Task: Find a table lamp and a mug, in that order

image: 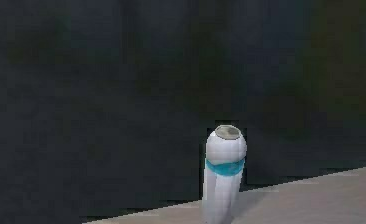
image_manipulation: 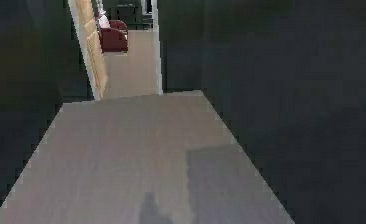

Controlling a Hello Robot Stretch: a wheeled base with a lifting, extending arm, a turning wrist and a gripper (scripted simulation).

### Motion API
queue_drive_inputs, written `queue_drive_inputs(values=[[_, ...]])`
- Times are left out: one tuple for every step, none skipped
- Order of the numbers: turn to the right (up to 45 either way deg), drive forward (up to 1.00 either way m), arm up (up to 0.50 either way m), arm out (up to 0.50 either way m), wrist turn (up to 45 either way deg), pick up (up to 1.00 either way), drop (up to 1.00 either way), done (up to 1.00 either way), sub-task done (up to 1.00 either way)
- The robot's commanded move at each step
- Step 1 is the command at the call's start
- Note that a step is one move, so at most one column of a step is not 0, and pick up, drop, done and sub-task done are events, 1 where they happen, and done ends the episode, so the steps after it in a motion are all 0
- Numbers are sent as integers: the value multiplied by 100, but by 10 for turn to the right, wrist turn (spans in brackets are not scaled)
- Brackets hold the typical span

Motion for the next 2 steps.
queue_drive_inputs(values=[[300,0,0,0,0,0,0,0,0],[0,15,0,0,0,0,0,0,0]])
